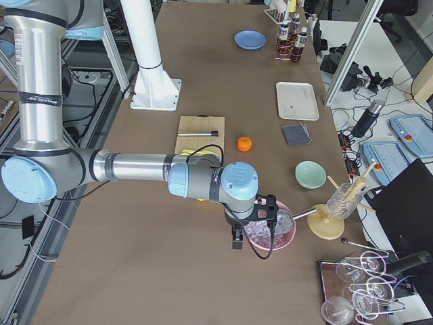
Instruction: Pick orange to plate
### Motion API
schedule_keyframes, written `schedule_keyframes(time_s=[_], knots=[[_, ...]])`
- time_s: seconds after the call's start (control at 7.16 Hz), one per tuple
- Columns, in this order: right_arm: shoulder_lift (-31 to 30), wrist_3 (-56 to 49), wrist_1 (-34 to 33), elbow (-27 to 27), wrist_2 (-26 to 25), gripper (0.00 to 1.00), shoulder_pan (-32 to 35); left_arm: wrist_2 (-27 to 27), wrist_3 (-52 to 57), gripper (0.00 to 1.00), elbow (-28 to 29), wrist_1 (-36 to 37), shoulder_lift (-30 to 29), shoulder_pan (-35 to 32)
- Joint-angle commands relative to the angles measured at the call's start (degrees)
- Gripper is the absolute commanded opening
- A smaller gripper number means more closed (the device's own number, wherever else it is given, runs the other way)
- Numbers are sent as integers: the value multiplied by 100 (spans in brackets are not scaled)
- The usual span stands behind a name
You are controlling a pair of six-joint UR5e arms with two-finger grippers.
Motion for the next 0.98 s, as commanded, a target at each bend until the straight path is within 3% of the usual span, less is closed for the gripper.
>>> schedule_keyframes(time_s=[0.0,0.28,0.56,0.7,0.84], knots=[[-3,192,0,134,27,100,-7,-16,-802,99,109,-294,-21,194],[23,192,0,134,36,100,-33,-7,-2429,99,537,-1450,-30,791],[23,219,0,143,53,100,-34,19,-3449,99,1581,-2917,-292,1371],[32,219,0,152,71,100,-34,45,-3794,99,2117,-3403,-547,1600],[24,219,0,152,167,100,-34,54,-3937,99,2253,-3477,-627,1811]])
